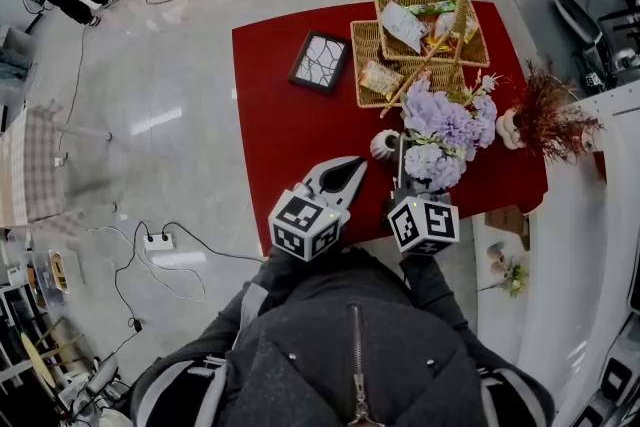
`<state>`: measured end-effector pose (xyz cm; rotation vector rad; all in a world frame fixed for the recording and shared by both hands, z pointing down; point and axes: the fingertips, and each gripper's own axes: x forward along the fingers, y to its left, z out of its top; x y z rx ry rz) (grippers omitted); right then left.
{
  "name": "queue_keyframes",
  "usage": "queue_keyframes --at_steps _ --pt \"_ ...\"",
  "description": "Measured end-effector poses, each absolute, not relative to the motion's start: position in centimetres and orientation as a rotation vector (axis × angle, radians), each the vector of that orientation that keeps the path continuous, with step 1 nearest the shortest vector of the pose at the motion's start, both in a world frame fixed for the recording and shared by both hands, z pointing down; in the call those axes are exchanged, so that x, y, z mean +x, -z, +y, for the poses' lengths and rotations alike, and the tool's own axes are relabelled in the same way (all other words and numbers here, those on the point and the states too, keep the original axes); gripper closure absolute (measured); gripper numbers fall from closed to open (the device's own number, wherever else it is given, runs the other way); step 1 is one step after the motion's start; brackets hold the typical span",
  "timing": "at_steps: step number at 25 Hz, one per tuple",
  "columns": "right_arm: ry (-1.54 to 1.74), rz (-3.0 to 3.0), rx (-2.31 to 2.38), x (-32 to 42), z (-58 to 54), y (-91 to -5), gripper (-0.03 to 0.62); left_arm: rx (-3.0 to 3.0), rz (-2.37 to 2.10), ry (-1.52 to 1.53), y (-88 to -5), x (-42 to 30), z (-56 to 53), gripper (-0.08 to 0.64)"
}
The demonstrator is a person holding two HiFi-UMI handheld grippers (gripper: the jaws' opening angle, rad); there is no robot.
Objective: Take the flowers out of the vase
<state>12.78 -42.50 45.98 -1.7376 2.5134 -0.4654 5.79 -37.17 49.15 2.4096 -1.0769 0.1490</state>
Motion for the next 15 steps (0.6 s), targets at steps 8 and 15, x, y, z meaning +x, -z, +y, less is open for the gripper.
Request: queue_keyframes --at_steps 8,15 --pt "0.453 2.557 -1.680 12.3 -42.5 -44.4 0.554 2.407 -1.090 -0.127 -48.8 5.4 -37.2 0.552" --pt "0.409 2.620 -1.635 11.7 -42.3 -42.4 0.554 2.406 -1.103 -0.113 -48.6 5.1 -37.1 0.552"
